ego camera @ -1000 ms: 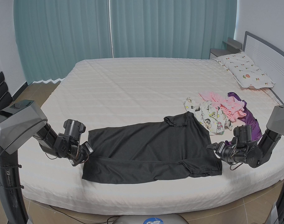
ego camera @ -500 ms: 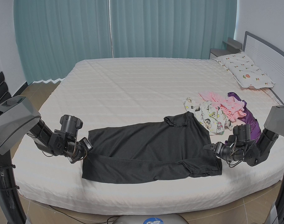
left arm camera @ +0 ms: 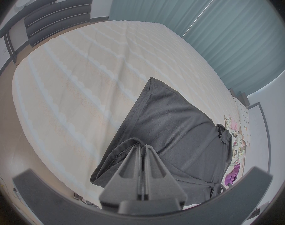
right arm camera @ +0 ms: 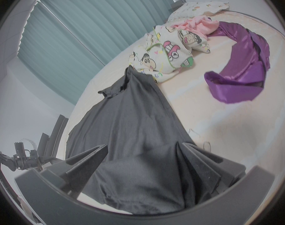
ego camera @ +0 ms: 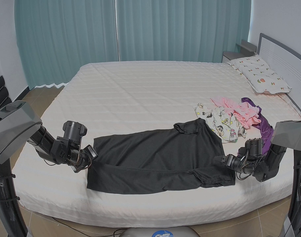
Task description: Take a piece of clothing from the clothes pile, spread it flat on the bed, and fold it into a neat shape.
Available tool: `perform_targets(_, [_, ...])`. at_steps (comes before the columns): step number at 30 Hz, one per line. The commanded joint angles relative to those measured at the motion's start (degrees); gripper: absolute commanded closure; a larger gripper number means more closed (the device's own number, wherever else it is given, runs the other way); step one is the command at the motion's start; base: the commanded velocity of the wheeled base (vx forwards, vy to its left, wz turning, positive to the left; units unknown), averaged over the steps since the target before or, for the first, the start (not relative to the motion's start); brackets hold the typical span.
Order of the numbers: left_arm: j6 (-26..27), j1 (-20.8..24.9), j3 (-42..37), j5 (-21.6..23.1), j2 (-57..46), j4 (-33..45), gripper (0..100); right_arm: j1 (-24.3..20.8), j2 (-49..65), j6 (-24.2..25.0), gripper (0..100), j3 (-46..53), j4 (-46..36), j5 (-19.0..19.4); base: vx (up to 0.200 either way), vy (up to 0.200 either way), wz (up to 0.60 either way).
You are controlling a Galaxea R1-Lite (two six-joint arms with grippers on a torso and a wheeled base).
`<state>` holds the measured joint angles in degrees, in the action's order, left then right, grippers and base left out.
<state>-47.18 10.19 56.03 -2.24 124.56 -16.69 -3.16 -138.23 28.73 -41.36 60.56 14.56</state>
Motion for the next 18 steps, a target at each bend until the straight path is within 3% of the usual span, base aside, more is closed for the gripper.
perform_targets(1, [0.0, 0.0, 0.0, 0.0, 0.2, -0.1, 100, 0.2, -2.0, -0.1, 0, -0.5, 0.2, 0.0, 0.0, 0.0, 0.0])
perform_targets(15, [0.0, -0.1, 0.1, 1.5, 0.2, 0.0, 100, 0.3, -2.8, -0.1, 0, -0.6, 0.9, 0.0, 0.0, 0.0, 0.0])
perform_targets(16, [0.0, -0.1, 0.1, 1.5, 0.2, 0.0, 100, 0.3, -2.7, -0.1, 100, -0.6, 0.9, 0.0, 0.0, 0.0, 0.0])
perform_targets(18, [0.0, -0.1, 0.1, 1.5, 0.2, 0.0, 100, 0.4, -2.5, 0.0, 100, -0.3, 0.9, 0.0, 0.0, 0.0, 0.0])
